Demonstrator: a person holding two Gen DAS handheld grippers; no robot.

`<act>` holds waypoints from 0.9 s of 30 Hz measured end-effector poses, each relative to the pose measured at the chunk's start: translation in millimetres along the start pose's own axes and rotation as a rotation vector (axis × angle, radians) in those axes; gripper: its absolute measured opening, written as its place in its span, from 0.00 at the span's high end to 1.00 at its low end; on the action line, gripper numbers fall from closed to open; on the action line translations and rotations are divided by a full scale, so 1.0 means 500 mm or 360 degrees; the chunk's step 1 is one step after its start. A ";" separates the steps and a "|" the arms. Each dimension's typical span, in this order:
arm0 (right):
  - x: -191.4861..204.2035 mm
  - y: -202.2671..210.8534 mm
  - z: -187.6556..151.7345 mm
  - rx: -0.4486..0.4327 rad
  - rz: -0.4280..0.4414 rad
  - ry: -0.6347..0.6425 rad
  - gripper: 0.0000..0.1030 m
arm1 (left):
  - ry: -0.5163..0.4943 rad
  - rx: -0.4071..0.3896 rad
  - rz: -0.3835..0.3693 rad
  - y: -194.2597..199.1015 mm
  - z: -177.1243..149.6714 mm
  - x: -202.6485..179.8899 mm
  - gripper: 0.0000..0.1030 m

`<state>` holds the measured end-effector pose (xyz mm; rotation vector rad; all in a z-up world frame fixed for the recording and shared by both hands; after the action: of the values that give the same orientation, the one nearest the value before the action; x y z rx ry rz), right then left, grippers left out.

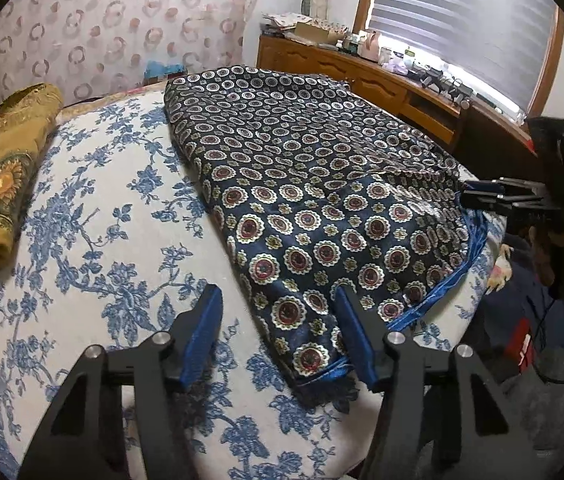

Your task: Fold small clothes

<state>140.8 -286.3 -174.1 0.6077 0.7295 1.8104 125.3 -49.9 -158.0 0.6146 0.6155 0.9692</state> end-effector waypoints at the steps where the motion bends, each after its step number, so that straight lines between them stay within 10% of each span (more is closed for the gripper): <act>1: 0.004 0.001 -0.003 0.0003 0.0004 -0.0001 0.41 | 0.0005 -0.0007 0.0004 0.001 -0.002 -0.001 0.44; 9: 0.042 -0.004 -0.005 -0.0010 -0.0038 0.0082 0.64 | -0.0016 -0.0011 -0.0029 -0.004 0.005 -0.020 0.83; 12: 0.040 -0.010 0.000 -0.0018 -0.0071 0.0091 0.93 | -0.0012 -0.0039 -0.0067 0.005 0.017 -0.029 0.97; 27: 0.017 0.076 0.214 -0.0435 0.0163 0.0038 0.98 | 0.0042 -0.0365 -0.0167 0.054 0.274 -0.008 0.99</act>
<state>188.7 -267.7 -72.5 0.4490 0.4614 1.9726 206.5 -68.6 -46.1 0.3628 0.5452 0.9346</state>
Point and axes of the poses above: each gripper's, at about its wrist camera, not at the fingertips, and y roughly against the way its jaws point, x to its left, z to its top, the point moved 8 cm from there along -y, roughly the way its jaws point, and after that the axes turned 3 degrees about y, right-handed, at the moved point
